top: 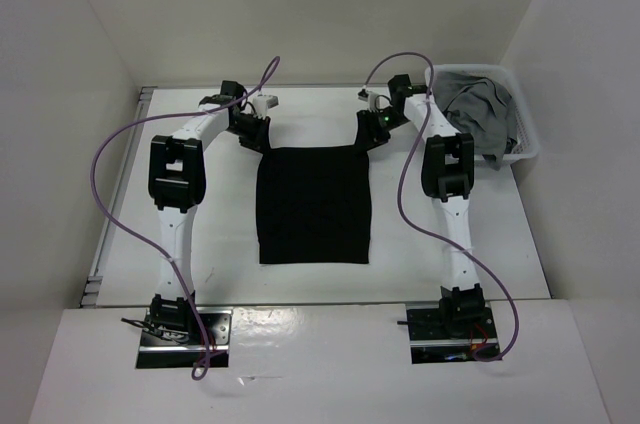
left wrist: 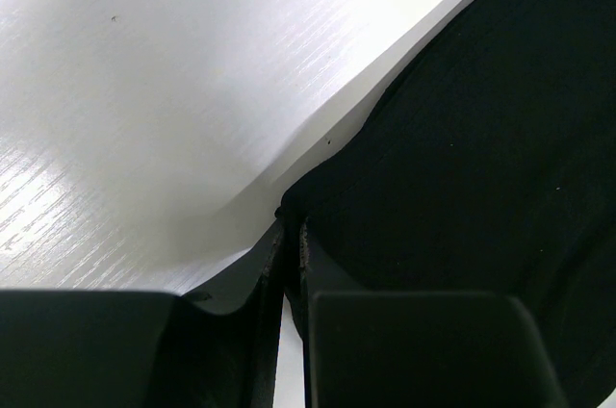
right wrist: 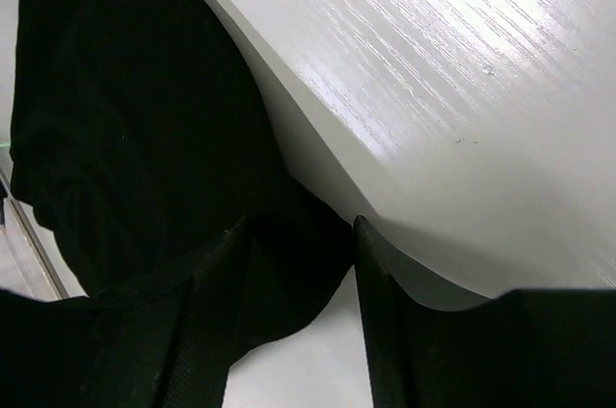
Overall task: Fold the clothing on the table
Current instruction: Fold the skirt
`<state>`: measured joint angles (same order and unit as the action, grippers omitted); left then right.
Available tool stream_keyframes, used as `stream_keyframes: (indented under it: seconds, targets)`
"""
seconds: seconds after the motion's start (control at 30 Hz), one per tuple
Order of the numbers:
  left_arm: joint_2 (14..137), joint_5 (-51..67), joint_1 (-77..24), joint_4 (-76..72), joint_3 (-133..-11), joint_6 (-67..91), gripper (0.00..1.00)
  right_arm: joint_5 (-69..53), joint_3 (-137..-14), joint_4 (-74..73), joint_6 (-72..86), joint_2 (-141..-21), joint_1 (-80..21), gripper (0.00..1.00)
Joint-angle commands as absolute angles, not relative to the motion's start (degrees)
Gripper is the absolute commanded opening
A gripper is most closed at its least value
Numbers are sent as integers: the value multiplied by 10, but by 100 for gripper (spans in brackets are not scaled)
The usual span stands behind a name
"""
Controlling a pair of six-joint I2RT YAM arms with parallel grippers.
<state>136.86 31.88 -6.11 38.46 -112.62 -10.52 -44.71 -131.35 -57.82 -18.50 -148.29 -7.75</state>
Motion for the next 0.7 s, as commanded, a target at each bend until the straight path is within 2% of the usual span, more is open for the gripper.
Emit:
stream_keyframes:
  seconds: [0.0,0.67]
  targets:
    - [1390,316,-62,396,-1137,-123,13,-424,-1319,-601,-200,-1511,-88,51]
    - [1401,316,-56,406,-1154,-128,13,-418,-1293,-601,-200,-1495,-58,50]
